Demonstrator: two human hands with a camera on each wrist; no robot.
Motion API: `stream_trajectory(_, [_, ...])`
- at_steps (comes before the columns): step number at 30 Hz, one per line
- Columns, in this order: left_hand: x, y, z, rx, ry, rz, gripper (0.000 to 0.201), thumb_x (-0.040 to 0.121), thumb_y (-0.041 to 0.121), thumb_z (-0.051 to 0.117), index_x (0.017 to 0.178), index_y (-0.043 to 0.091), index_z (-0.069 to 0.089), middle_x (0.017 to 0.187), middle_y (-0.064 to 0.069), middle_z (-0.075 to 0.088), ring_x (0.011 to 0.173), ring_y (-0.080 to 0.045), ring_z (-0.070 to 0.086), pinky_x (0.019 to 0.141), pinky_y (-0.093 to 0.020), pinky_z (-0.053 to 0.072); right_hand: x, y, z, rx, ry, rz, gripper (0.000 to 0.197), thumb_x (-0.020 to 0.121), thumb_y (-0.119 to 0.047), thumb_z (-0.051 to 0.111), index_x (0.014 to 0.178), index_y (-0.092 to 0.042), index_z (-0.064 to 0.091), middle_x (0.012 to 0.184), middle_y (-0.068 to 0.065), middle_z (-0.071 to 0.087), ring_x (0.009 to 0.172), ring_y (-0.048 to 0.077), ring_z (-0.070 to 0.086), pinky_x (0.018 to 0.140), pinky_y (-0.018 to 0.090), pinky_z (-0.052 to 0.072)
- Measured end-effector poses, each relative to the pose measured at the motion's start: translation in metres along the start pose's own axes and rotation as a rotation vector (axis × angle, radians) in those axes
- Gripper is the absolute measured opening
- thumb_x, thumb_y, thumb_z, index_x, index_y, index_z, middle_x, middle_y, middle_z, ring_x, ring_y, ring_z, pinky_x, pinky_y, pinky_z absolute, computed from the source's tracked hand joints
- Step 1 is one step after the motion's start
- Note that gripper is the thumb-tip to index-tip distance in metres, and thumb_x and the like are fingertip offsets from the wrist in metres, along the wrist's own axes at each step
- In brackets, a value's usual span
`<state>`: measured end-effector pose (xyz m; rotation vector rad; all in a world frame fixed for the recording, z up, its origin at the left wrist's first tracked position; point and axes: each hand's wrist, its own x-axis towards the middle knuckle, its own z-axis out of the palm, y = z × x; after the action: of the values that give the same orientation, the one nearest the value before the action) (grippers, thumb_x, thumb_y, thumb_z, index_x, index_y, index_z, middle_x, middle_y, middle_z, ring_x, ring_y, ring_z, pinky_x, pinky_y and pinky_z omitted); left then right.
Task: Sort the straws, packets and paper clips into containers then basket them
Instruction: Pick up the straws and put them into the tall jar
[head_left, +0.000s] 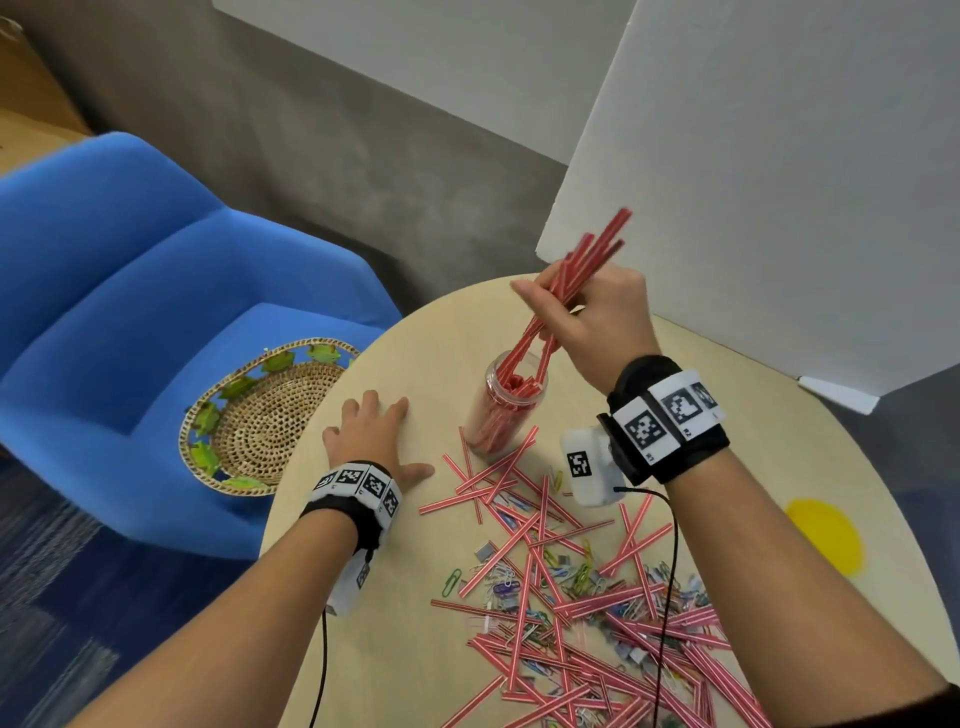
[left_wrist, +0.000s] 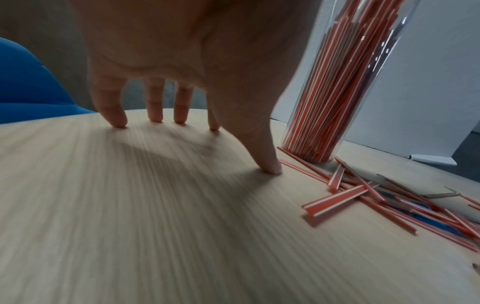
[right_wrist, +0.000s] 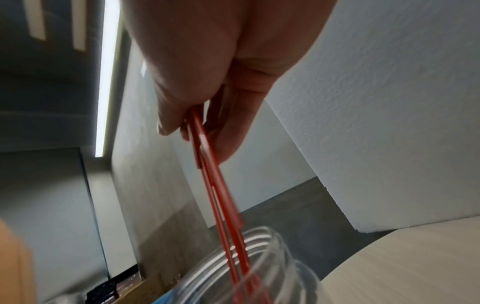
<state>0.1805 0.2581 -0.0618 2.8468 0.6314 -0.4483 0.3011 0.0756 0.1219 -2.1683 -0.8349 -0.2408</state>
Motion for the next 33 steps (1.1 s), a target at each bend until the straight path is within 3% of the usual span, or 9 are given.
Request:
stream_trajectory(2, [0.000,-0.001,0.002,0.001,0.009,0.002,0.099,0.060,0.078,0.068,0.143,0.042,0.028,0.140,0.001,0.032,0.130,-0.024,0.032,0.098,-0.048,0.041,0.000,-0.001,-0.003,0.069,0.064,0.057,0.034,0.090,-0.041,0.069,0.073,-0.011,0.071,0.059,-0.003,0.065,0.054,0.011,0.065,0.060,0.031,0.056])
stream_trajectory(12, [-0.001,-0.004,0.006,-0.005,0.026,0.013,0.101,0.062,0.079,0.065,0.146,0.040,0.025,0.141,0.001,0.033,0.131,-0.024,0.031,0.100,-0.047,0.039,-0.011,-0.002,0.004,0.038,0.017,0.087,0.038,0.078,-0.048,0.078,0.066,-0.012,0.072,0.059,-0.007,0.064,0.054,0.010,0.062,0.060,0.030,0.055])
stream_trajectory(14, [-0.001,-0.004,0.007,-0.004,0.032,0.014,0.100,0.062,0.079,0.065,0.146,0.040,0.025,0.141,0.001,0.033,0.131,-0.023,0.031,0.100,-0.047,0.039,-0.010,-0.002,0.005,0.046,-0.084,0.148,0.038,0.079,-0.048,0.077,0.068,-0.012,0.071,0.059,-0.004,0.066,0.051,0.010,0.064,0.058,0.030,0.058])
stream_trajectory(17, [-0.002,-0.004,0.007,-0.005,0.039,0.012,0.100,0.063,0.079,0.065,0.146,0.040,0.025,0.141,0.001,0.033,0.131,-0.024,0.031,0.100,-0.047,0.038,-0.014,0.001,0.011,-0.101,-0.289,0.187,0.037,0.080,-0.050,0.075,0.073,-0.014,0.073,0.065,-0.006,0.069,0.060,0.006,0.066,0.067,0.032,0.059])
stream_trajectory(21, [-0.001,-0.005,0.008,-0.010,0.043,0.013,0.099,0.064,0.079,0.064,0.146,0.039,0.025,0.142,0.001,0.033,0.132,-0.024,0.030,0.100,-0.047,0.038,-0.020,0.002,0.000,-0.003,-0.126,0.207,0.025,0.077,-0.042,0.080,0.075,-0.019,0.072,0.072,-0.008,0.069,0.063,0.007,0.064,0.061,0.020,0.053])
stream_trajectory(25, [-0.001,-0.005,0.009,0.003,0.042,0.015,0.099,0.063,0.080,0.063,0.146,0.040,0.025,0.142,0.001,0.033,0.132,-0.024,0.030,0.100,-0.047,0.038,-0.022,-0.001,-0.014,0.107,-0.085,0.242,0.009,0.080,-0.017,0.080,0.080,-0.013,0.072,0.071,0.001,0.069,0.053,0.010,0.065,0.049,0.023,0.053])
stream_trajectory(29, [-0.002,-0.005,0.009,0.009,0.060,0.019,0.099,0.063,0.081,0.062,0.146,0.040,0.025,0.140,0.001,0.033,0.130,-0.023,0.031,0.098,-0.046,0.039,-0.026,0.001,0.001,-0.160,-0.331,0.169,0.007,0.079,-0.018,0.081,0.077,-0.020,0.074,0.069,-0.012,0.068,0.063,0.001,0.065,0.069,0.018,0.055])
stream_trajectory(31, [-0.001,-0.004,0.010,0.010,0.059,0.022,0.100,0.063,0.081,0.062,0.146,0.039,0.025,0.140,0.001,0.034,0.130,-0.023,0.031,0.098,-0.046,0.040,-0.023,0.000,0.000,-0.175,-0.357,0.157,0.002,0.085,-0.023,0.075,0.085,-0.020,0.075,0.075,-0.011,0.069,0.070,0.000,0.065,0.073,0.016,0.054])
stream_trajectory(33, [-0.001,-0.005,0.010,0.013,0.060,0.021,0.100,0.063,0.081,0.062,0.146,0.039,0.025,0.140,0.001,0.034,0.130,-0.023,0.031,0.098,-0.046,0.039,-0.018,-0.001,-0.005,-0.176,-0.343,0.129,0.013,0.095,-0.027,0.062,0.094,-0.018,0.072,0.084,-0.007,0.068,0.077,0.007,0.062,0.072,0.016,0.048])
